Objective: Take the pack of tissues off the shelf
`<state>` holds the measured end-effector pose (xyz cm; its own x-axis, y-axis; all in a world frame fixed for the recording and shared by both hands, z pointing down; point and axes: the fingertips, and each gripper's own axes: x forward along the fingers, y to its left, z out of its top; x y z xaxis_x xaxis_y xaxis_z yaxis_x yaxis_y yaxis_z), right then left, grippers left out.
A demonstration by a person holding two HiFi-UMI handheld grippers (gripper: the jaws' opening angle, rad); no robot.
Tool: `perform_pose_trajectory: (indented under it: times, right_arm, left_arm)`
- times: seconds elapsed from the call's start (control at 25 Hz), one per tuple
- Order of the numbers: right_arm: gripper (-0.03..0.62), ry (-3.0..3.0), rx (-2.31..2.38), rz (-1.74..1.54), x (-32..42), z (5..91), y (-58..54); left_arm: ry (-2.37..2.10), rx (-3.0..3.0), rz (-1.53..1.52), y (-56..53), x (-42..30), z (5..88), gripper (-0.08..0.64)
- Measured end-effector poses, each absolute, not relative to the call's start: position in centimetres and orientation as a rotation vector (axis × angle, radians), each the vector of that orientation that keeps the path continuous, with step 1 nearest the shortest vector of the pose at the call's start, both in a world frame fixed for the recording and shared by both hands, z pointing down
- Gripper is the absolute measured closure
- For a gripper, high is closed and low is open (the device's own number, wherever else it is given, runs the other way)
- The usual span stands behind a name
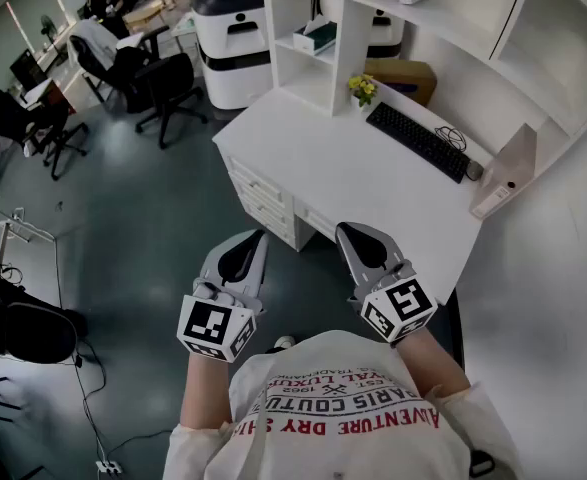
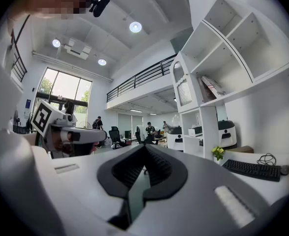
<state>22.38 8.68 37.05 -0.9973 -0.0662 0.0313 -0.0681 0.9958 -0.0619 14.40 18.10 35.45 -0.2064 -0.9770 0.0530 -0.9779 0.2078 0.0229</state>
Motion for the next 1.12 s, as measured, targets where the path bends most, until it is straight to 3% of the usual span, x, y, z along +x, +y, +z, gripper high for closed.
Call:
perform_pose_trajectory:
  times: [0.56,0.6,0.64,0.68,0.72,0.76,1.12]
  right_arm:
    - [0.592,-3.037,0.229,0.090,20.6,39.2,9.5]
    - [0.592,-3.033,0.237,0.089,20.3,39.4,9.7]
    - [0.592,-3.031,0.243,0.088,20.0,39.6,10.1]
    - [0.592,-3.029,0.250,0.087,19.6,39.8,10.5]
    - [0.592,-3.026,0.258,0.087,19.1,40.1,10.8]
    - [0.592,-3.022,0.266,0.090,18.6,40.3,11.2]
    - [0.592,-2.994,0.308,0.126,13.2,42.2,14.2]
  left_arm:
    - [-2.348,1.990,0.015,18.7,12.0,36.5,0.554]
    - [-2.354,2.000,0.014,18.9,11.6,36.5,0.515]
    - [-2.372,2.001,0.004,19.1,11.1,36.2,0.407]
    - [-2.403,1.992,-0.013,19.4,10.3,35.9,0.239]
    - [-2.441,1.977,-0.026,19.9,9.4,35.6,0.120]
    - [-2.476,1.960,-0.030,20.5,8.5,35.5,0.095]
    - [-2.435,1.940,0.004,23.8,2.6,38.2,0.095]
